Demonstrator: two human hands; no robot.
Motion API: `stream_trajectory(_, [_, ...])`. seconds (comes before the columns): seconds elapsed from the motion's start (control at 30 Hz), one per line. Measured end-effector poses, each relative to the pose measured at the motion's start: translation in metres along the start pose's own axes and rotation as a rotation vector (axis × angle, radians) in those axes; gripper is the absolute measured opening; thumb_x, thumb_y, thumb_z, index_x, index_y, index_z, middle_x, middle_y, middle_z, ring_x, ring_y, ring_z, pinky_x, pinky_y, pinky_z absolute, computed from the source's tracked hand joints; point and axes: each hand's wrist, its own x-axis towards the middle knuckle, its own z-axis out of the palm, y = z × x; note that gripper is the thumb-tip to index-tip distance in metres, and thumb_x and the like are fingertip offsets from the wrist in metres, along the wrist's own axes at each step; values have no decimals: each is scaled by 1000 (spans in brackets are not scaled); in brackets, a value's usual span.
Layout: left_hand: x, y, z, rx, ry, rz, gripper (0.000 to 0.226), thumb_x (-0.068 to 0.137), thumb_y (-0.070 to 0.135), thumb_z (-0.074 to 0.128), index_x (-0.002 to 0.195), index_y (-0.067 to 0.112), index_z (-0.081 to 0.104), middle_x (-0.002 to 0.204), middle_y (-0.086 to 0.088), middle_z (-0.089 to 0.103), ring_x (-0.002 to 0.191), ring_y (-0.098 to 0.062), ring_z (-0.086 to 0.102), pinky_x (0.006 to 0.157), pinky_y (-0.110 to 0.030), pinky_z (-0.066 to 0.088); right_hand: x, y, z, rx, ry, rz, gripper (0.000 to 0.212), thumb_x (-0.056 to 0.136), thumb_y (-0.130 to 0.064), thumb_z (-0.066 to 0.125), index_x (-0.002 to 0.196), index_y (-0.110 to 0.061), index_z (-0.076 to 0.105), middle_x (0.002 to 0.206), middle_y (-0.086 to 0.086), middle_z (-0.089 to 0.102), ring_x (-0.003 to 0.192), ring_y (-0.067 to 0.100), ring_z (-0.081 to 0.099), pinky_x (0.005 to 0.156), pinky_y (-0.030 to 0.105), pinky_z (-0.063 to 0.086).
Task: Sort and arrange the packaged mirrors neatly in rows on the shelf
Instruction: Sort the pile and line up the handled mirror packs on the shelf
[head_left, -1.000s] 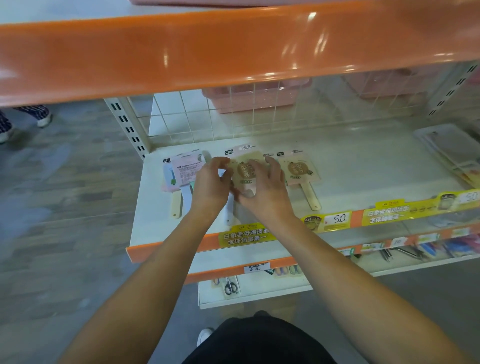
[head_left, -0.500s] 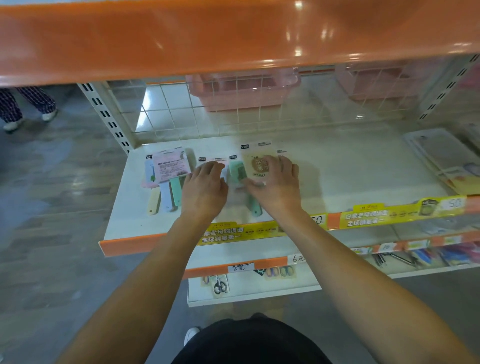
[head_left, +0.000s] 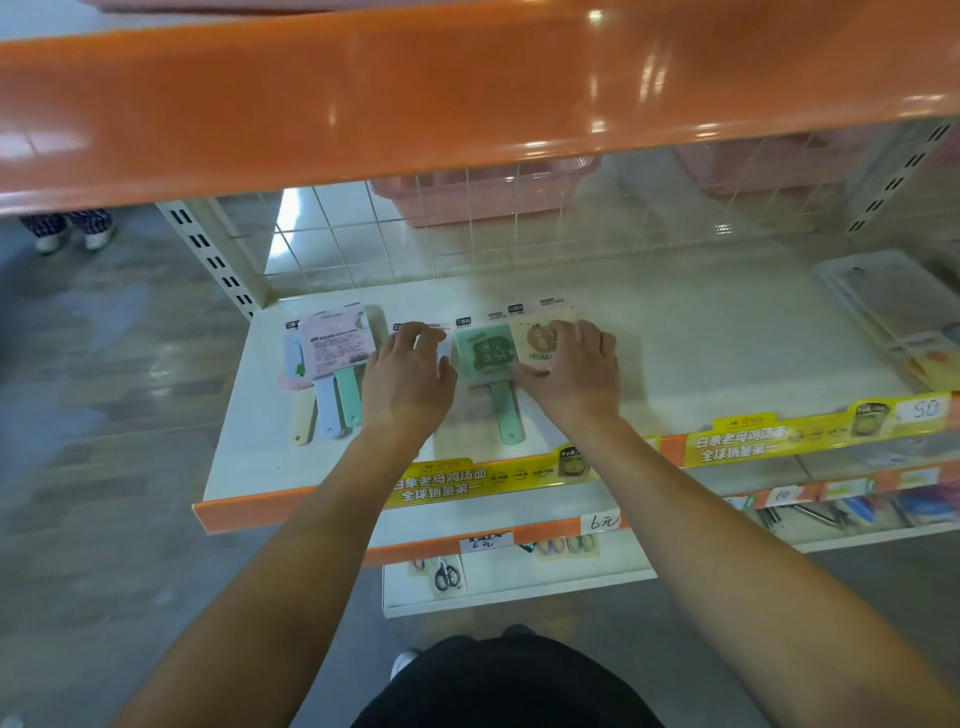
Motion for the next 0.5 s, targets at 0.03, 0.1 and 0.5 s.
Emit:
stream_trajectory(0.03, [1,0,1,-2,-2,-1,34,92,25,49,125,17,57,131,-4,53,117,-26,54,95,-40,46,0,0,0,-6,2,2,70,78,-61,61,132,-19,45,137,7,41,124,30,32,100,37,33])
stream_trajectory(0.1, [2,0,2,-7,-11,1,34,92,25,49,125,17,56,131,-4,53,118,-26,53,96,-41,46,1,1,0,-12,9,9,71,78,-62,60,133,-19,44,138,7,39,125,30,32,101,38,32])
stream_trajectory(0.5, [5,7,8,-42,-11,42,31,91,25,52,120,16,59,128,-5,55,115,-27,54,94,-42,47,2,11,-4,7,15,34,73,78,-61,62,135,-20,43,141,7,38,128,30,32,103,39,32])
